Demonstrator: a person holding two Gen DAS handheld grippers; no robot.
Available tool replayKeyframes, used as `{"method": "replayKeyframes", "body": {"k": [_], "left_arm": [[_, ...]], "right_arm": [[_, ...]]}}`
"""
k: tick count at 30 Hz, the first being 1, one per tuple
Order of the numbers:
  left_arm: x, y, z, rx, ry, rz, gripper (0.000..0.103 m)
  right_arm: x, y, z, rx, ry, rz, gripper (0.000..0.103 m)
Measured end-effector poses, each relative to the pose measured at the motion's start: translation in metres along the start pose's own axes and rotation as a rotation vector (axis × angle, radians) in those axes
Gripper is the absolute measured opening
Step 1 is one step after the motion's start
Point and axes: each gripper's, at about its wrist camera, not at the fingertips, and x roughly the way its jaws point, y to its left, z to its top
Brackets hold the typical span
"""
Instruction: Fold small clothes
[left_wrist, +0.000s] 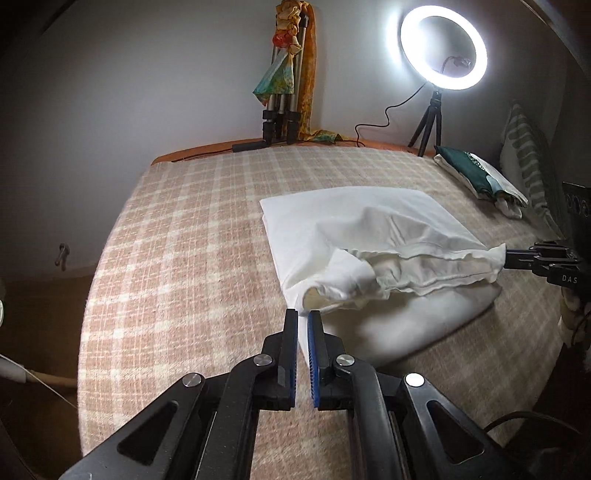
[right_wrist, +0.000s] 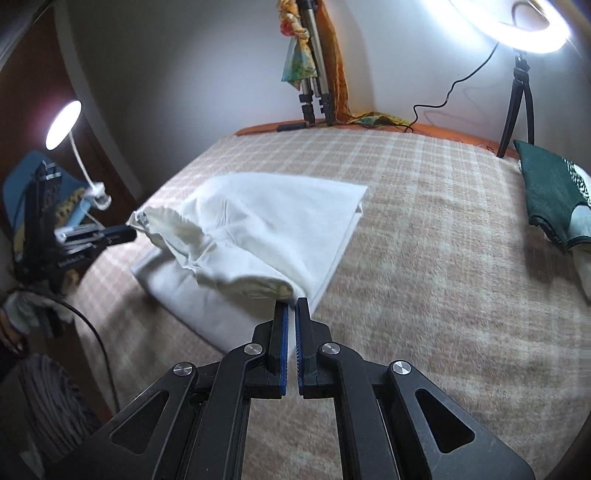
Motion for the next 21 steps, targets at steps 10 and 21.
{"method": "replayKeyframes", "body": {"k": [10, 21], "left_arm": [[0.006, 0.034, 0.008, -0.312, 0.071, -0.183, 0.05], [0.04, 0.032, -0.006, -0.439, 0.165, -0.197, 0.016]], "right_arm": [[-0.018, -0.02, -0.025, 0.151, 0.035, 0.063, 0.038], [0.021, -0.052, -0.023, 0.518, 0.1, 0.307, 0.031]]}}
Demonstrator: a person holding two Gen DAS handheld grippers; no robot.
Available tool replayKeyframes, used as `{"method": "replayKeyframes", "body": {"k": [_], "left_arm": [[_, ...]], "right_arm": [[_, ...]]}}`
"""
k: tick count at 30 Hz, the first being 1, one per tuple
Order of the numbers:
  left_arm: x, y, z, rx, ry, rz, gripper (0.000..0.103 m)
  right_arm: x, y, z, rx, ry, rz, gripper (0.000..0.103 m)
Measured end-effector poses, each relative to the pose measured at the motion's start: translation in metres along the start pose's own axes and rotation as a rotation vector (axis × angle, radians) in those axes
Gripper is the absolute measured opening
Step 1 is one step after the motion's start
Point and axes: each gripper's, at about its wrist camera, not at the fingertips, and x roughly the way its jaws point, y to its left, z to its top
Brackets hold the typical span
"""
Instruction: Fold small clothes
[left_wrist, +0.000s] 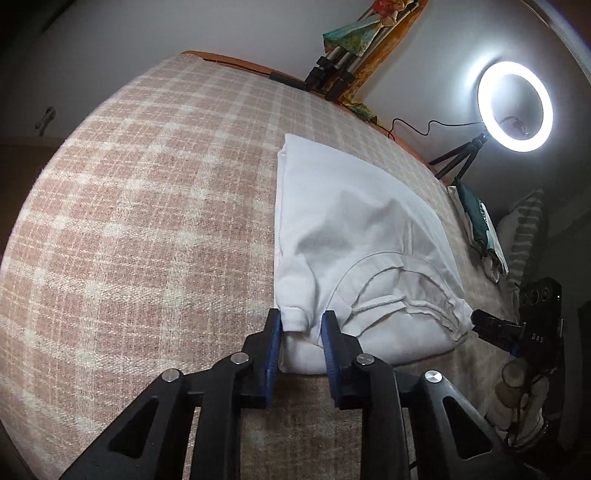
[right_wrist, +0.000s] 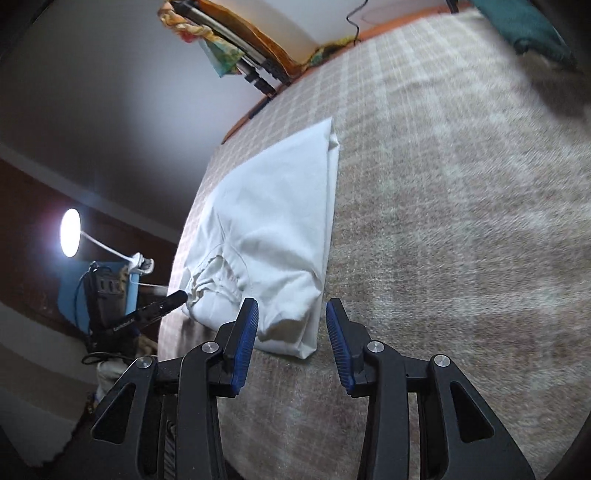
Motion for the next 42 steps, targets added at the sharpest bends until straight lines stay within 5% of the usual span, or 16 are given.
{"method": "replayKeyframes", "body": {"k": [1, 3, 14, 29, 35, 42], "left_arm": [[-0.002, 0.001, 0.0, -0.007, -0.007, -0.004, 0.013], [-0.006, 0.0, 0.001, -0.003, -0.018, -0.008, 0.011], [-0.032, -0.001, -0.009, -0.02, -0.031, -0.046, 0.003], [-0.031, 0.009, -0.022, 0.039, -0.001, 0.096, 0.0], [-0.045, -0.018, -0.012, 0.119, -0.078, 0.104, 0.017], [-0.02, -0.067, 0.021, 0.177, -0.12, 0.049, 0.027]], "right_arm": [[0.002, -0.001, 0.0, 0.008, -0.004, -0.003, 0.017], [0.003, 0.0, -0.001, 0.014, -0.013, 0.003, 0.007], [-0.031, 0.022, -0.006, -0.002, -0.062, 0.095, 0.004], [-0.013, -0.005, -0.024, 0.016, 0.021, -0.04, 0.004], [-0.028, 0.018, -0.02, -0.148, -0.023, -0.144, 0.009], [-0.006, 0.063, 0.024, -0.293, -0.091, -0.109, 0.009]]}}
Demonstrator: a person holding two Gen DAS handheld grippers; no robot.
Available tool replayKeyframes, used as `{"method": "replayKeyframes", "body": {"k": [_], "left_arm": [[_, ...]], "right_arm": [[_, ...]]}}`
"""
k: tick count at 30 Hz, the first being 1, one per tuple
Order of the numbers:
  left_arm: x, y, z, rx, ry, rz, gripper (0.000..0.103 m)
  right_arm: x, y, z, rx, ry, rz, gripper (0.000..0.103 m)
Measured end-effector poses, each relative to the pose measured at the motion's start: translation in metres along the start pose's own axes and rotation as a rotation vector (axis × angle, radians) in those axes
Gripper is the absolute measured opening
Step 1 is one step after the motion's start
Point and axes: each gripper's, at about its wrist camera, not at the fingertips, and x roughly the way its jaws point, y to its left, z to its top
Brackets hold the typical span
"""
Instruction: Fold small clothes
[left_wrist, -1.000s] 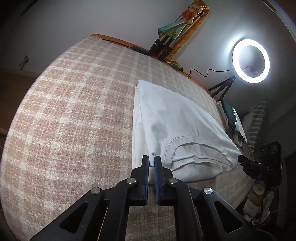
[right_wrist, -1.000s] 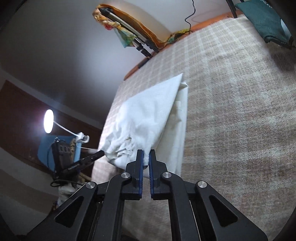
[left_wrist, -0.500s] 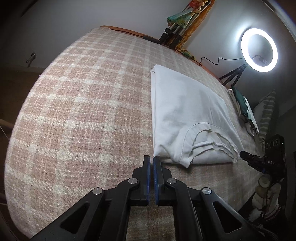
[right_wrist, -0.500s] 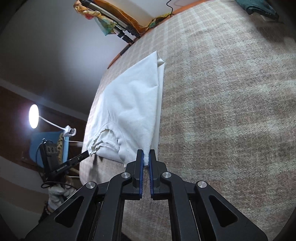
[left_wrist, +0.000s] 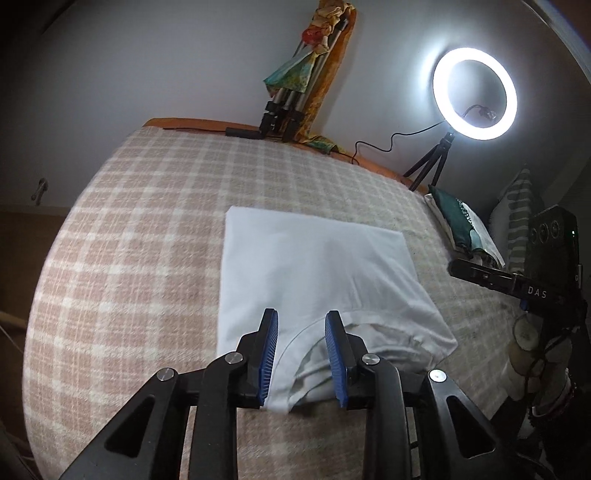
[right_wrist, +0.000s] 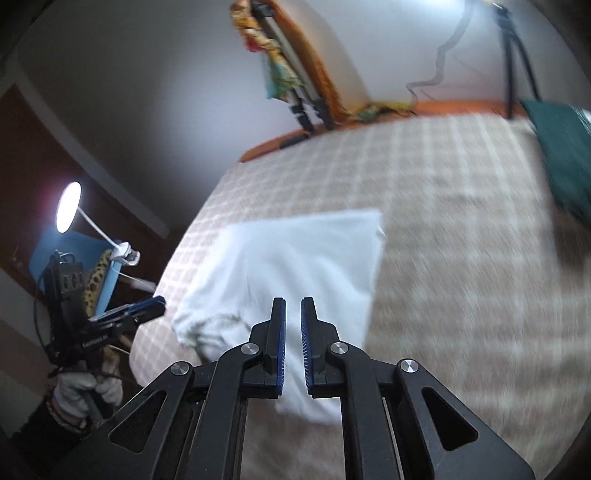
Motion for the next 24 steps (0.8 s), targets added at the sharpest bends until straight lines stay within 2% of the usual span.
{"method": "replayKeyframes", "body": {"k": [3, 7, 10, 18, 19, 22, 24], "left_arm": [[0.019, -0.012, 0.023, 0.025, -0.017, 0.009, 0.027], [0.049, -0.02, 0.053, 0.046, -0.015, 0.01, 0.028], [0.074, -0.024, 0.066, 0.082, 0.002, 0.017, 0.028], [0.13, -0.007, 0.057, 0.081, 0.096, 0.053, 0.028], [0.132, -0.005, 0.054, 0.082, 0.084, 0.048, 0.028], [0.13, -0.007, 0.05, 0.104, 0.064, 0.053, 0.028], [0.125, -0.005, 0.054, 0.077, 0.063, 0.035, 0.028]], "right_arm": [[0.025, 0.018, 0.019, -0.081, 0.022, 0.009, 0.009], [0.06, 0.036, 0.036, -0.192, 0.054, -0.053, 0.009], [0.084, 0.038, 0.043, -0.218, 0.087, -0.076, 0.009], [0.128, 0.021, 0.04, -0.235, 0.177, -0.134, 0.008], [0.132, 0.019, 0.038, -0.237, 0.188, -0.14, 0.006], [0.136, 0.015, 0.036, -0.233, 0.188, -0.131, 0.005], [0.135, 0.015, 0.039, -0.234, 0.205, -0.127, 0.005]]}}
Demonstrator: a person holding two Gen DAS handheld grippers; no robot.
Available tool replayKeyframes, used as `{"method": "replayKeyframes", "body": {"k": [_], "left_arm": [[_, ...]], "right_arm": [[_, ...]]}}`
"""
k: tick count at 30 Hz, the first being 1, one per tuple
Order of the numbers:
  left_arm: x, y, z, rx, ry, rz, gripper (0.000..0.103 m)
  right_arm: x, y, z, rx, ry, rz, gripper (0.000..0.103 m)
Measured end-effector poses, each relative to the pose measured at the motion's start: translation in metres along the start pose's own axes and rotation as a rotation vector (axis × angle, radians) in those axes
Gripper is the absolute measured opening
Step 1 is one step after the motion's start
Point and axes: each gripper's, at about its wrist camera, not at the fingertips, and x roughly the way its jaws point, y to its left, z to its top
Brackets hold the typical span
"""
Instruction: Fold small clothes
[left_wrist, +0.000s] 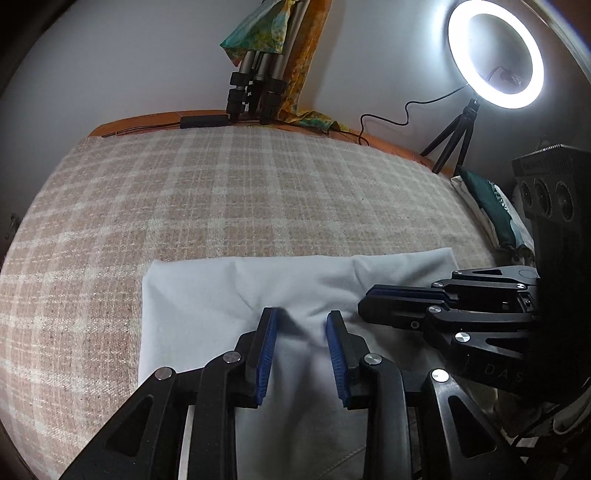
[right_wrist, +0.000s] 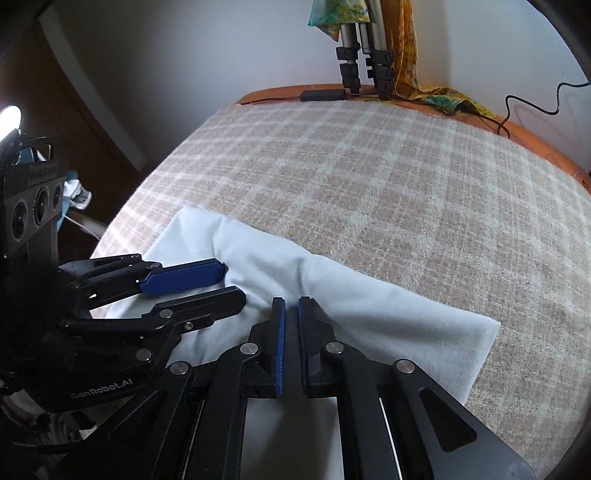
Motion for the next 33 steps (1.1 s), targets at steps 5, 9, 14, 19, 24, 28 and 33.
{"method": "replayKeyframes", "body": {"k": [5, 9, 14, 19, 24, 28, 33], "left_arm": [[-0.02, 0.016, 0.01, -0.052, -0.049, 0.004, 0.029], [-0.022, 0.025, 0.006, -0.048, -0.028, 0.02, 0.03], [-0.021, 0.037, -0.01, -0.045, -0.008, 0.065, 0.03], [-0.039, 0.041, -0.022, 0.016, -0.021, 0.149, 0.031], [-0.081, 0.064, -0.033, -0.114, -0.051, 0.109, 0.041], [-0.113, 0.07, -0.05, -0.194, -0.068, 0.029, 0.064], [-0.12, 0.077, -0.073, -0.316, -0.02, -0.068, 0.066]], "right_arm": [[-0.024, -0.021, 0.004, 0.082, -0.077, 0.064, 0.009], [-0.026, -0.052, 0.004, 0.183, -0.066, 0.045, 0.01], [-0.028, -0.079, -0.003, 0.229, -0.059, 0.001, 0.009], [-0.038, -0.079, 0.001, 0.195, -0.06, -0.133, 0.011], [-0.067, -0.087, -0.009, 0.263, -0.078, -0.093, 0.039], [-0.089, -0.088, -0.034, 0.317, -0.088, 0.01, 0.048], [-0.093, -0.093, -0.071, 0.429, -0.057, 0.12, 0.048]]}}
